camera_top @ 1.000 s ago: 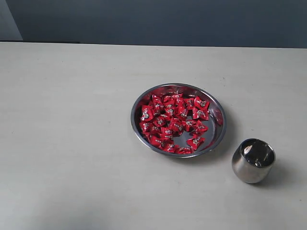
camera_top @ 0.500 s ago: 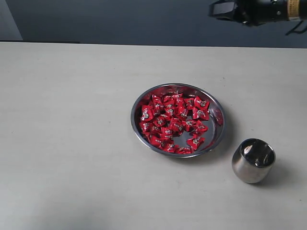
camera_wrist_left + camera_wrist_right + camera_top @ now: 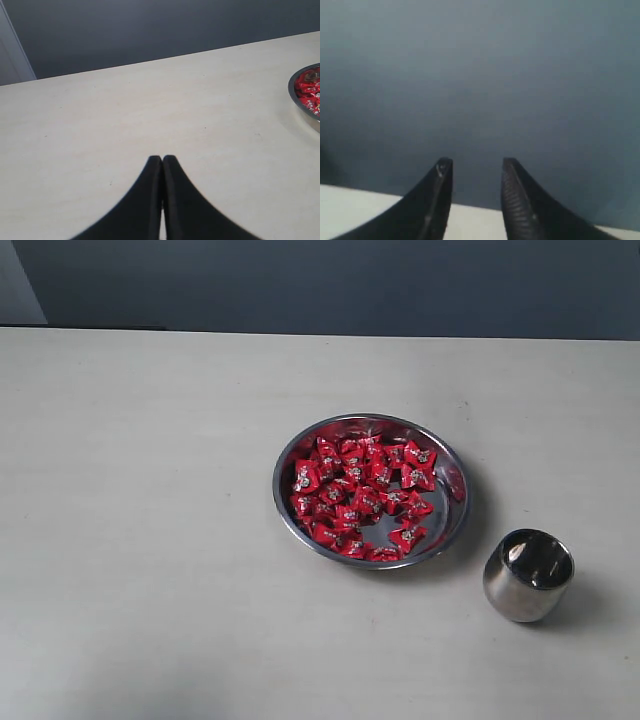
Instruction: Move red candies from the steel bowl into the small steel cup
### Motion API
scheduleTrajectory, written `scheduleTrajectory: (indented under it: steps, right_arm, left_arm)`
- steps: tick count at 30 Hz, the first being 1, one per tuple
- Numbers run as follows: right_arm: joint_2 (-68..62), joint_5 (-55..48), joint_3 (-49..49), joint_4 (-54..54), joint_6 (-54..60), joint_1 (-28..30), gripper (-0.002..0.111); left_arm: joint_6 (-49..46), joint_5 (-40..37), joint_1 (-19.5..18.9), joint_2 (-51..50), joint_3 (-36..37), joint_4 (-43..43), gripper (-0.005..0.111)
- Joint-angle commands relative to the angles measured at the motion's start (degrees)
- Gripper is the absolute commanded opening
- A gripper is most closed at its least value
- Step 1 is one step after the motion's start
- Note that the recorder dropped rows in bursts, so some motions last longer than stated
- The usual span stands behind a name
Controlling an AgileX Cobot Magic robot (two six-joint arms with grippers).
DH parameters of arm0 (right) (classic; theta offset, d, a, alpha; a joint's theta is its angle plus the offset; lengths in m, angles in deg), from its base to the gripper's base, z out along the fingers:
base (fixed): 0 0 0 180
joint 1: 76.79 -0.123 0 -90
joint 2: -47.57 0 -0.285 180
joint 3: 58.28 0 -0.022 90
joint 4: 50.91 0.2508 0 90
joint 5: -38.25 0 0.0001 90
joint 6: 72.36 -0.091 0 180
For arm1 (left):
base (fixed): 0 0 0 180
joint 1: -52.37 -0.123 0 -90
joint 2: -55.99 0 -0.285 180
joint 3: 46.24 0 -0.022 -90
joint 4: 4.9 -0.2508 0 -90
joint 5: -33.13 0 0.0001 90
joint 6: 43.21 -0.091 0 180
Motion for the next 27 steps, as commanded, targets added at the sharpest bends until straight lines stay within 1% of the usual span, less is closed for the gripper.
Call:
scheduleTrajectory:
  steps: [1,3,5,7,8,11,12,13,14,16,18,19,20,22,23,26,27]
  right_arm:
    - [1.1,-12.1,0.1,7.7,16.0,0.2,0.034]
    - [0.2,-16.4,0.1,21.7,27.8,0.2,0.034]
    - [-1.2,-23.4,0.1,37.2,46.5,0.2,0.033]
    - [-2.9,-30.1,0.0,51.2,61.9,0.2,0.029]
    - [-3.7,-32.7,0.0,57.9,68.8,0.2,0.026]
    - [-5.7,-34.9,0.0,76.3,80.9,0.2,0.013]
    - [-6.1,-35.2,-0.1,83.4,86.5,-0.1,0.011]
    - [-6.3,-35.7,-0.4,90.0,91.3,-0.6,0.010]
    - [-6.4,-36.9,-0.9,96.4,97.0,-1.2,0.012]
    - [-6.4,-41.0,-2.2,106.9,108.2,-2.4,0.022]
    - [-6.7,-48.2,-4.0,117.2,117.5,-4.1,0.039]
    - [-6.9,-51.3,-4.8,119.3,119.4,-4.9,0.045]
    - [-7.5,-54.6,-5.7,119.9,119.5,-6.0,0.049]
    - [-8.9,-59.4,-7.2,118.9,118.4,-8.1,0.048]
    - [-9.8,-61.1,-8.0,118.0,117.6,-9.2,0.045]
    - [-12.9,-62.9,-9.0,117.4,117.2,-11.8,0.038]
    - [-13.5,-63.0,-9.0,117.4,117.0,-12.4,0.038]
  left_arm:
    - [0.3,0.2,0.5,0.2,-0.1,-0.1,0.000]
    - [0.3,0.2,0.5,0.2,-0.1,-0.1,0.000]
    - [0.3,0.2,0.5,0.2,-0.1,-0.1,0.000]
    - [0.3,0.2,0.5,0.2,-0.1,-0.1,0.000]
    - [0.3,0.2,0.5,0.2,-0.1,-0.1,0.000]
    - [0.3,0.2,0.5,0.2,-0.1,-0.1,0.000]
    - [0.3,0.2,0.5,0.2,-0.1,-0.1,0.000]
    - [0.3,0.2,0.5,0.2,-0.1,-0.1,0.000]
    - [0.3,0.2,0.5,0.2,-0.1,-0.1,0.000]
    - [0.3,0.2,0.5,0.2,-0.1,-0.1,0.000]
    - [0.3,0.2,0.5,0.2,-0.1,-0.1,0.000]
    - [0.3,0.2,0.5,0.2,-0.1,-0.1,0.000]
    - [0.3,0.2,0.5,0.2,-0.1,-0.1,0.000]
    - [0.3,0.2,0.5,0.2,-0.1,-0.1,0.000]
    - [0.3,0.2,0.5,0.2,-0.1,-0.1,0.000]
    - [0.3,0.2,0.5,0.2,-0.1,-0.1,0.000]
    - [0.3,0.2,0.5,0.2,-0.1,-0.1,0.000]
